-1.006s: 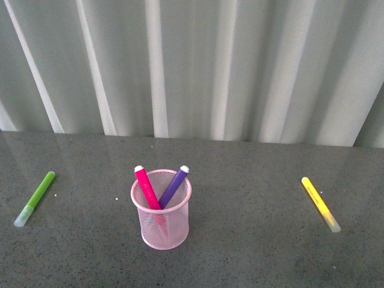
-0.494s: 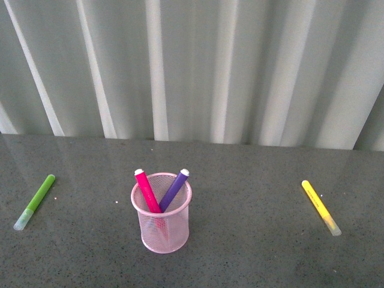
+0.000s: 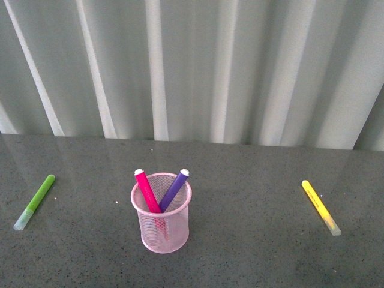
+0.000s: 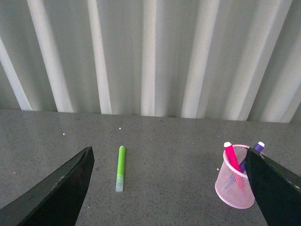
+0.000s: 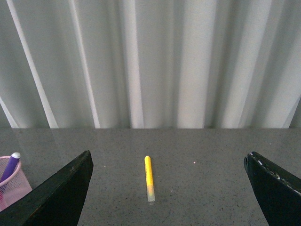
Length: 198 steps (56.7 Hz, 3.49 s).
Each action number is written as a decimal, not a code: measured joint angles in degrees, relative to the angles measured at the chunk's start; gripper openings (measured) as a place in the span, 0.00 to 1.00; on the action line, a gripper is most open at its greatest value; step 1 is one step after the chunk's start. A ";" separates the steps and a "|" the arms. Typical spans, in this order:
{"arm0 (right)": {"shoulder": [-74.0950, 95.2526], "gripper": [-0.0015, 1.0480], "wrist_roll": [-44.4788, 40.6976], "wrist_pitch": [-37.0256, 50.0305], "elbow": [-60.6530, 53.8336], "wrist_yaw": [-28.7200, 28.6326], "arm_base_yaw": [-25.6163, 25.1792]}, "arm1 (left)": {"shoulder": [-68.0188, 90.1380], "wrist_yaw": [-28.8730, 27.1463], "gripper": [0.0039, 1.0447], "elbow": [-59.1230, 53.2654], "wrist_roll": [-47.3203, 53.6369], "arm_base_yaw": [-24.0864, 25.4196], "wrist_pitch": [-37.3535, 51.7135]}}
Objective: Insert purple and pink pens into pink cup
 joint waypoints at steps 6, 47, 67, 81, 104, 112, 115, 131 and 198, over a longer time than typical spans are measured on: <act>0.00 0.93 0.00 0.00 0.00 0.00 0.00 | 0.00 0.00 0.94 0.00 0.00 0.00 0.00; 0.00 0.93 0.00 0.00 0.00 0.00 0.00 | 0.00 0.00 0.94 0.00 0.00 0.00 0.00; 0.00 0.93 0.00 0.00 0.00 0.00 0.00 | 0.00 0.00 0.94 0.00 0.00 0.00 0.00; 0.00 0.93 0.00 0.00 0.00 0.00 0.00 | 0.00 0.00 0.94 0.00 0.00 0.00 0.00; 0.00 0.93 0.00 0.00 0.00 0.00 0.00 | 0.00 0.00 0.94 0.00 0.00 0.00 0.00; 0.00 0.93 0.00 0.00 0.00 0.00 0.00 | 0.00 0.00 0.94 0.00 0.00 0.00 0.00; 0.00 0.93 0.00 0.00 0.00 0.00 0.00 | 0.00 0.00 0.94 0.00 0.00 0.00 0.00; 0.00 0.93 0.00 0.00 0.00 0.00 0.00 | 0.00 0.00 0.94 0.00 0.00 0.00 0.00; 0.00 0.93 0.00 0.00 0.00 0.00 0.00 | 0.00 0.00 0.94 0.00 0.00 0.00 0.00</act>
